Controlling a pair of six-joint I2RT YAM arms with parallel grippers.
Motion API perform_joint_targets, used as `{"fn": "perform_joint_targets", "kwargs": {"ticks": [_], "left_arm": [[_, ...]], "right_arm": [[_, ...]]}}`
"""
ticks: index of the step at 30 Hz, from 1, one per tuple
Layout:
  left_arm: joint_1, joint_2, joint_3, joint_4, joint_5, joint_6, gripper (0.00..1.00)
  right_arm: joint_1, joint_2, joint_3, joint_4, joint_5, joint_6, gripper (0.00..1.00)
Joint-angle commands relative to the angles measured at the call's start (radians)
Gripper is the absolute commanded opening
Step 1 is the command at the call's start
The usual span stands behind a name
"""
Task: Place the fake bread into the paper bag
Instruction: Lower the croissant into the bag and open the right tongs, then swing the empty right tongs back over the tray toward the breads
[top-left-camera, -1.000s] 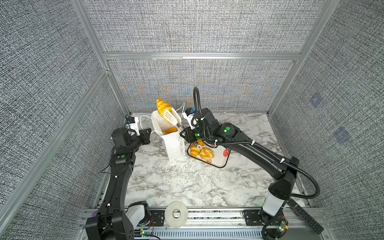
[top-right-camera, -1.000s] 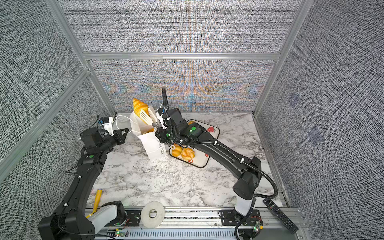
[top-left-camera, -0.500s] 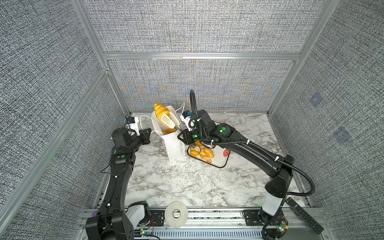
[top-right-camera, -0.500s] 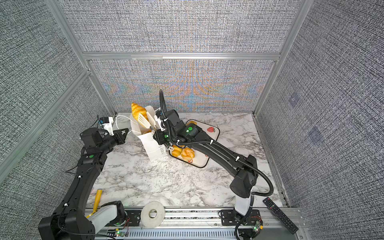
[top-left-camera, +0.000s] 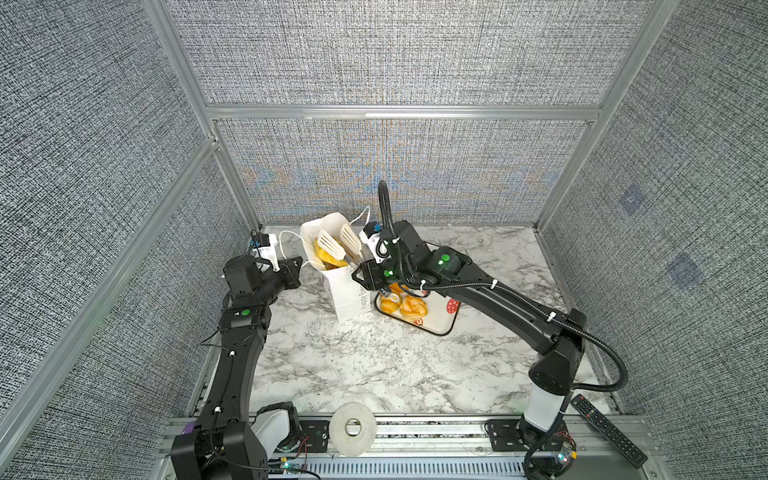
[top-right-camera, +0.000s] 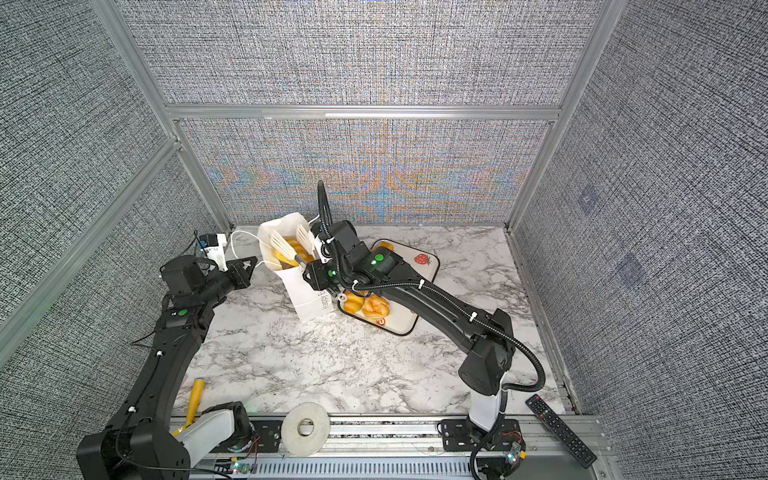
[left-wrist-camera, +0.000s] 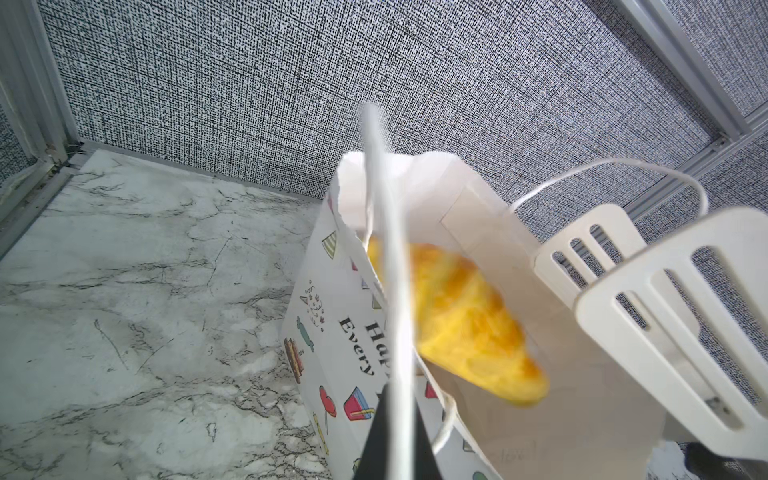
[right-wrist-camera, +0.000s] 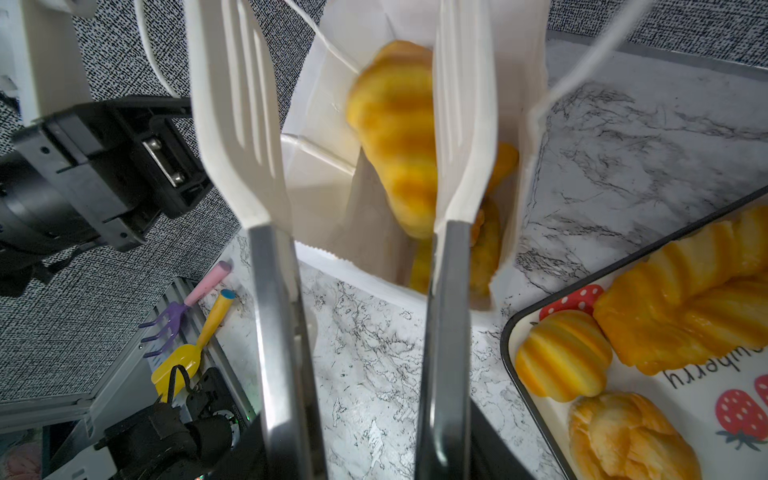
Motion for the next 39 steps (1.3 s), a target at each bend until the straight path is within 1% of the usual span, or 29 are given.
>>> {"fn": "perform_joint_targets", "kwargs": {"ticks": [1, 8, 15, 21, 27, 35, 39], "left_arm": [[0.000, 0.001, 0.003, 0.009, 0.003, 0.006, 0.00], [0.000, 0.004, 0.002, 0.008, 0.004, 0.006, 0.00], [0.000, 0.004, 0.002, 0.008, 0.004, 0.006, 0.00], [0.000, 0.005, 0.002, 0.008, 0.004, 0.008, 0.00], [0.000, 0.005, 0.002, 0.008, 0.005, 0.007, 0.00], [0.000, 0.006, 0.002, 0.008, 0.005, 0.007, 0.00], [0.000, 0.007, 0.002, 0.008, 0.004, 0.006, 0.00]], "right_arm": [[0.002, -0.007, 0.007, 0.026, 0.004, 0.003, 0.51], [0.003, -0.028, -0.002, 0.021, 0.016, -0.003, 0.51], [0.003, -0.068, -0.017, 0.010, 0.064, -0.021, 0.51], [0.003, -0.119, -0.043, 0.006, 0.133, -0.043, 0.51], [0.001, -0.182, -0.087, 0.007, 0.234, -0.059, 0.51], [-0.024, -0.296, -0.198, 0.054, 0.335, -0.053, 0.51], [-0.046, -0.355, -0.265, 0.075, 0.363, -0.037, 0.51]]}}
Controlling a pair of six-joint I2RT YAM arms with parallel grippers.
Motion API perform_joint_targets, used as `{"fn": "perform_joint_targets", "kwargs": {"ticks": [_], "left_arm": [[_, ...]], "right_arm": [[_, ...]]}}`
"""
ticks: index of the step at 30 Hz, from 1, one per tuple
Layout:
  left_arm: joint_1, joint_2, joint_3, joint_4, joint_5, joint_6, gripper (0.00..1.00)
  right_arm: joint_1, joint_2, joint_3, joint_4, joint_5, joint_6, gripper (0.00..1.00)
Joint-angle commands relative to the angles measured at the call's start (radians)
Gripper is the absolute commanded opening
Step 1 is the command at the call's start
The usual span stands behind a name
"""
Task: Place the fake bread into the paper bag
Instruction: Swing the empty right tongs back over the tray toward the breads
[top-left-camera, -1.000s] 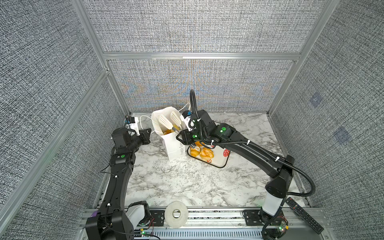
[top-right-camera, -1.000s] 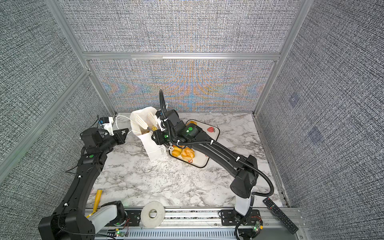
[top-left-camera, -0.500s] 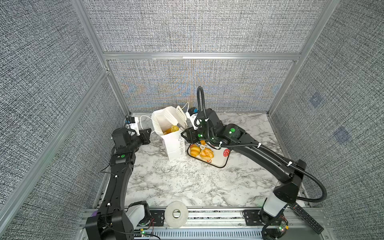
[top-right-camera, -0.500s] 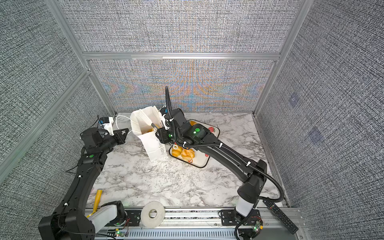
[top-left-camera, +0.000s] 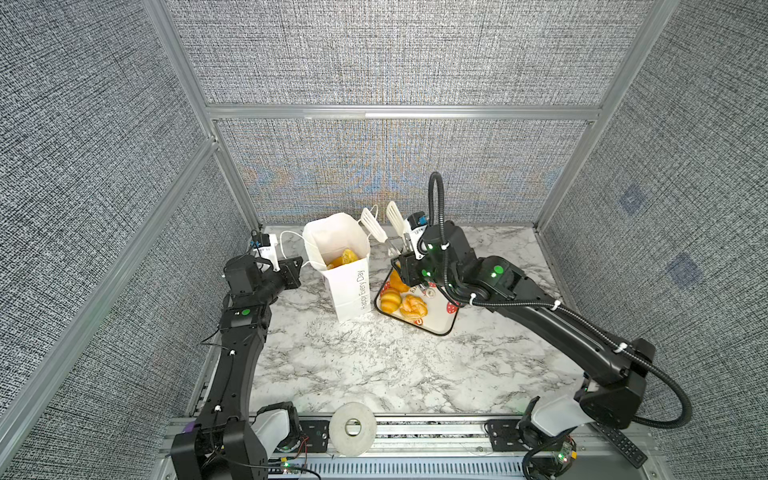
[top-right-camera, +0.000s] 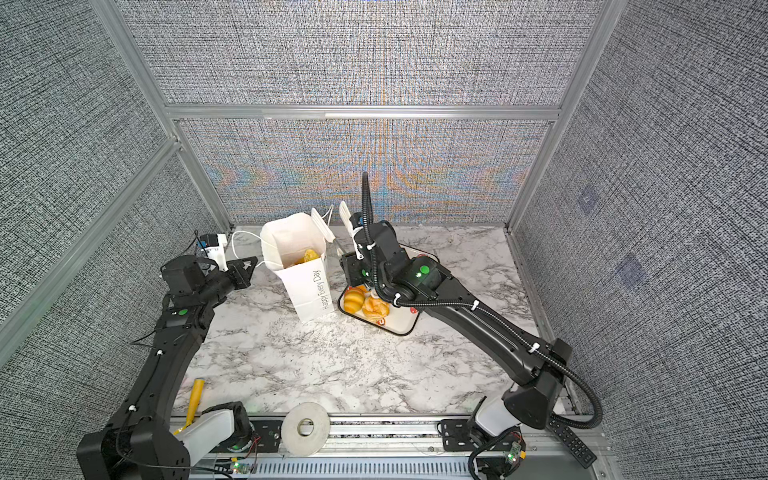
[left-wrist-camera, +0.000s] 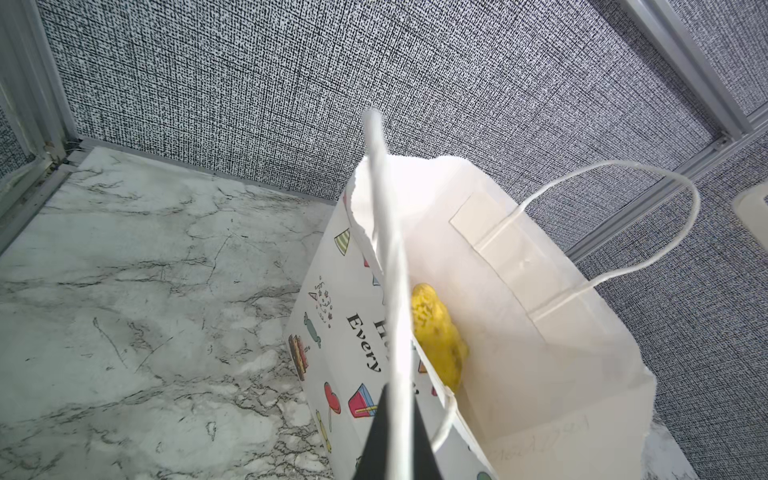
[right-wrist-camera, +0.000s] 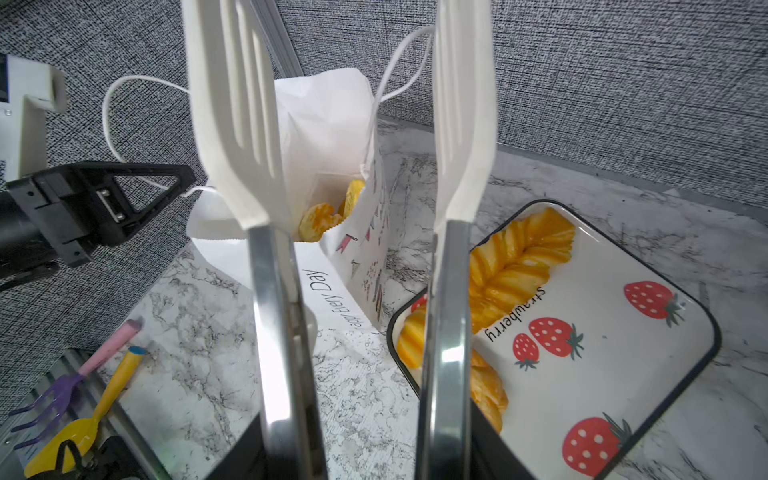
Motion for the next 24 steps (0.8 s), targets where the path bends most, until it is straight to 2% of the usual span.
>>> {"fn": "perform_joint_targets", "kwargs": {"ticks": [1, 9, 24], "left_arm": [[0.000, 0.002, 0.002, 0.008, 0.004, 0.007, 0.00], [0.000, 0.006, 0.002, 0.008, 0.004, 0.006, 0.00], [0.000, 0.011, 0.001, 0.011, 0.007, 0.004, 0.00]], "right_arm": [[-0.018, -0.044, -0.041, 0.065, 0.051, 0.019, 0.51], [-0.088, -0.176, -0.196, 0.090, 0.078, 0.078, 0.51], [-0.213, -0.292, -0.384, 0.024, -0.037, 0.139, 0.51]]}}
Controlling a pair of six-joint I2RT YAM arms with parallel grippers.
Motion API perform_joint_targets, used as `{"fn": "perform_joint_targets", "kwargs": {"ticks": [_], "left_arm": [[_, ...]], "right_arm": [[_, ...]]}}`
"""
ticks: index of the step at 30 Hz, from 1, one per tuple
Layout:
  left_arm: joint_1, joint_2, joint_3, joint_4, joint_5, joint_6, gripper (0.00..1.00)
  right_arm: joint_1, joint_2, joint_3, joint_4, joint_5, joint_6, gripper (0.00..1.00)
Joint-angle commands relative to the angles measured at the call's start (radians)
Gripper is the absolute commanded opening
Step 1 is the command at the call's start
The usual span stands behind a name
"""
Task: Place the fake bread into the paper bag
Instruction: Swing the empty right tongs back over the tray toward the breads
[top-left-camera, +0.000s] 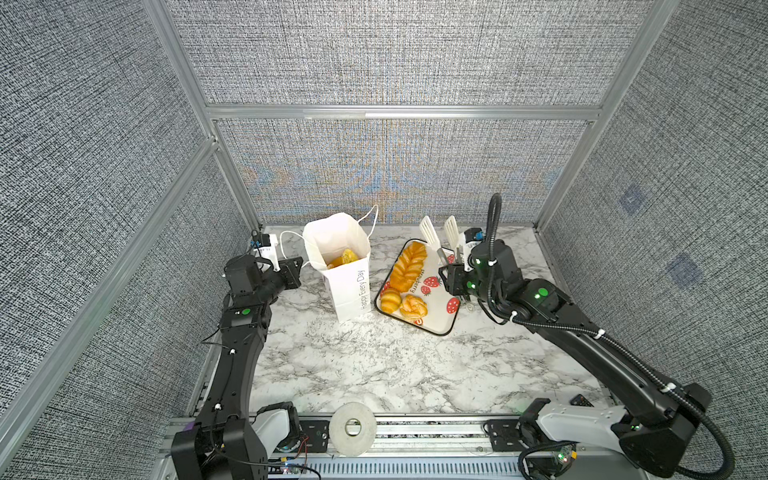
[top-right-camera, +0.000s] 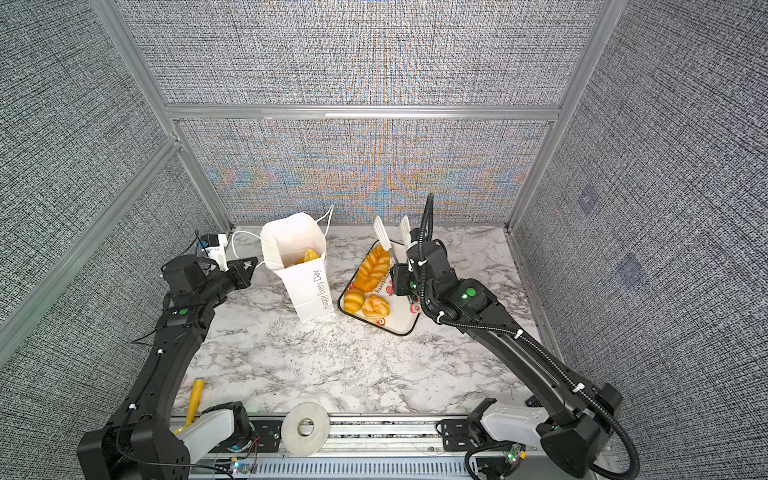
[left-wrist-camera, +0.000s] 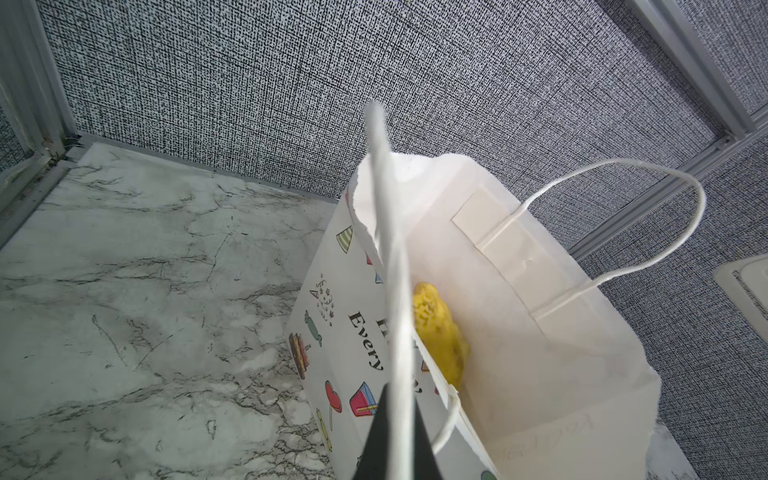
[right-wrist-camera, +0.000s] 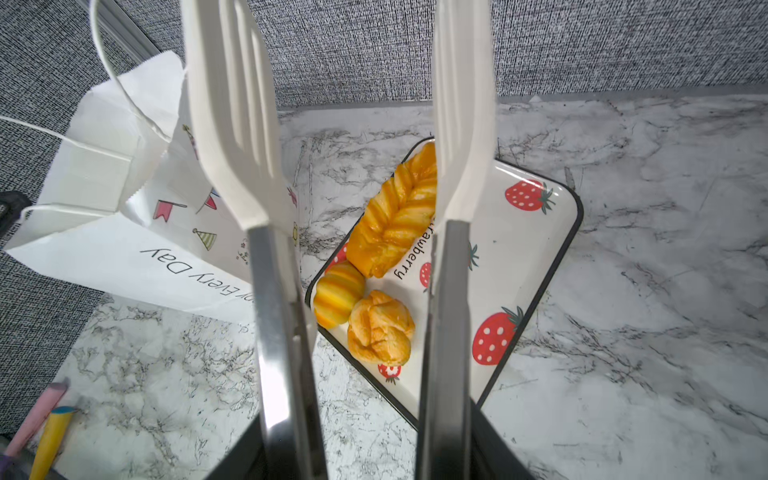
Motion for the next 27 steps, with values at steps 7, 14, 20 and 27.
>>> {"fn": "perform_joint_targets", "kwargs": {"ticks": [7, 14, 20, 27], "left_arm": [[0.000, 0.003, 0.000, 0.012, 0.008, 0.003, 0.00], [0.001, 0.002, 0.001, 0.011, 0.008, 0.004, 0.00], [0.000, 0.001, 0.000, 0.011, 0.008, 0.004, 0.00], [0.000, 0.001, 0.000, 0.009, 0.006, 0.005, 0.00]], "right_arm": [[-0.018, 0.045, -0.009, -0.097, -0.118, -0.006, 0.51], [-0.018, 0.094, -0.024, -0.148, -0.160, -0.004, 0.51], [-0.016, 0.113, -0.055, -0.162, -0.198, 0.000, 0.51], [-0.012, 0.150, -0.095, -0.179, -0.230, 0.011, 0.51]]}}
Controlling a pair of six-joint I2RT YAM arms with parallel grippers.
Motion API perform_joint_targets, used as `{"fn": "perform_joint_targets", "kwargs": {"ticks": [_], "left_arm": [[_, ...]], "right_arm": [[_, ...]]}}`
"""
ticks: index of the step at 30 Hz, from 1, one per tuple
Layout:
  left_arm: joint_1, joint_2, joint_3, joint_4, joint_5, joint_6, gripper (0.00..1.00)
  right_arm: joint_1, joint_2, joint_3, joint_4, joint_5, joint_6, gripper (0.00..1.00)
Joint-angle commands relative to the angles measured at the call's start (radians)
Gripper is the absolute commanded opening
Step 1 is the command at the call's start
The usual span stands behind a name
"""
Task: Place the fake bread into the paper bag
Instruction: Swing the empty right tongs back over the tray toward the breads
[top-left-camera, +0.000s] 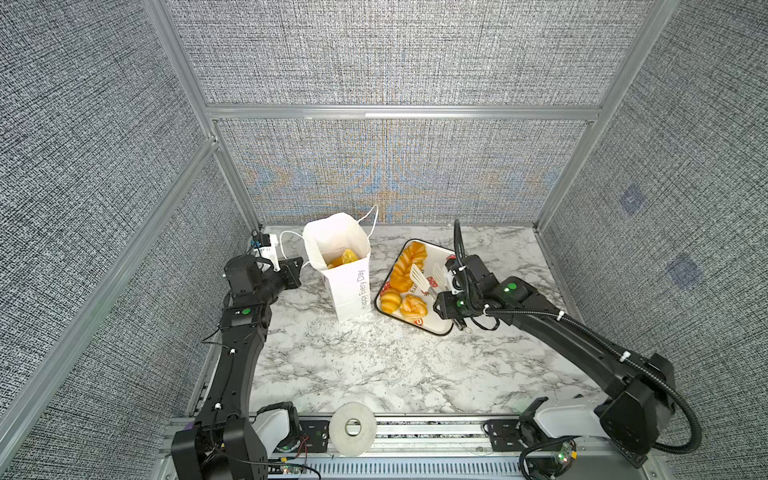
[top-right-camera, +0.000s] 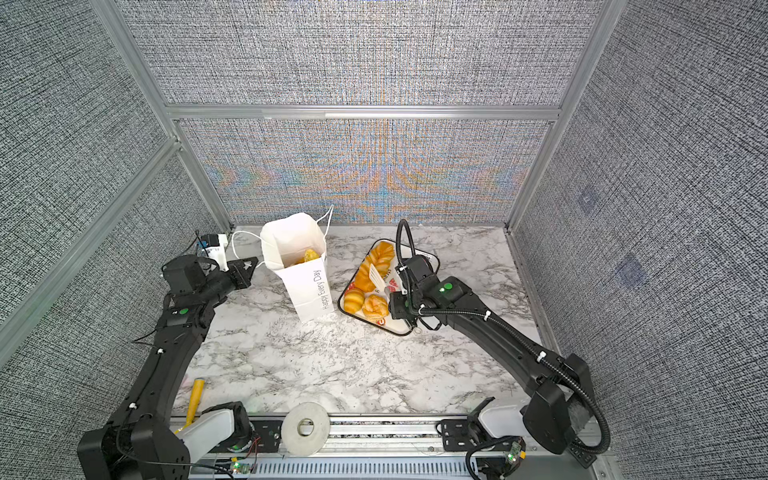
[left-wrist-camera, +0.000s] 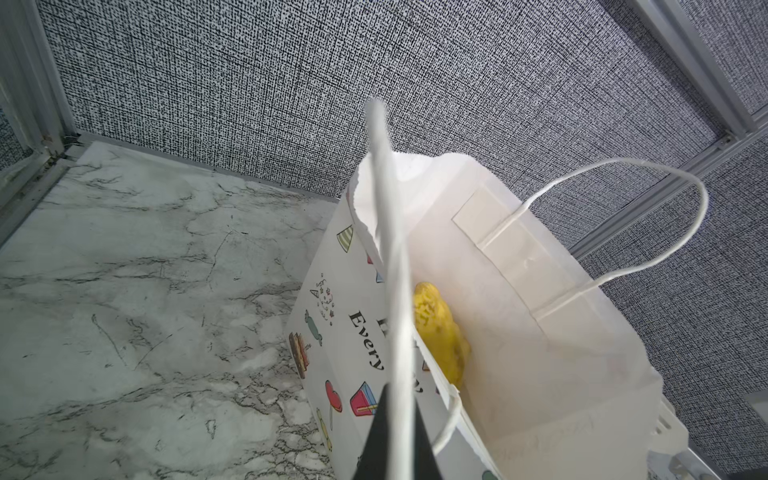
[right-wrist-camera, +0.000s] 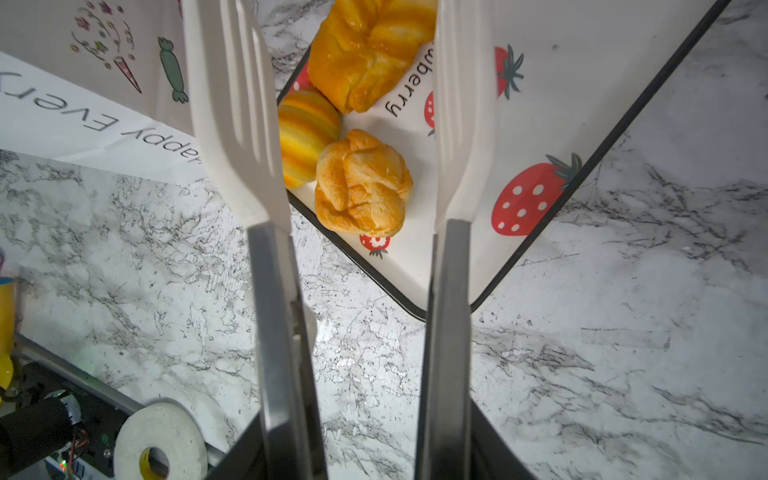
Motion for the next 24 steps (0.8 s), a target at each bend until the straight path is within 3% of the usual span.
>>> {"fn": "perform_joint_targets", "kwargs": {"ticks": [1, 24], "left_arm": [[0.000, -0.001, 0.000, 0.009, 0.005, 0.005, 0.00], [0.000, -0.002, 0.001, 0.009, 0.005, 0.005, 0.00]], "right_arm": [[0.006, 0.006, -0.017, -0.006, -0.026, 0.018, 0.51], [0.040, 0.115, -0.044, -0.007, -0.049, 0.016, 0.52]]}}
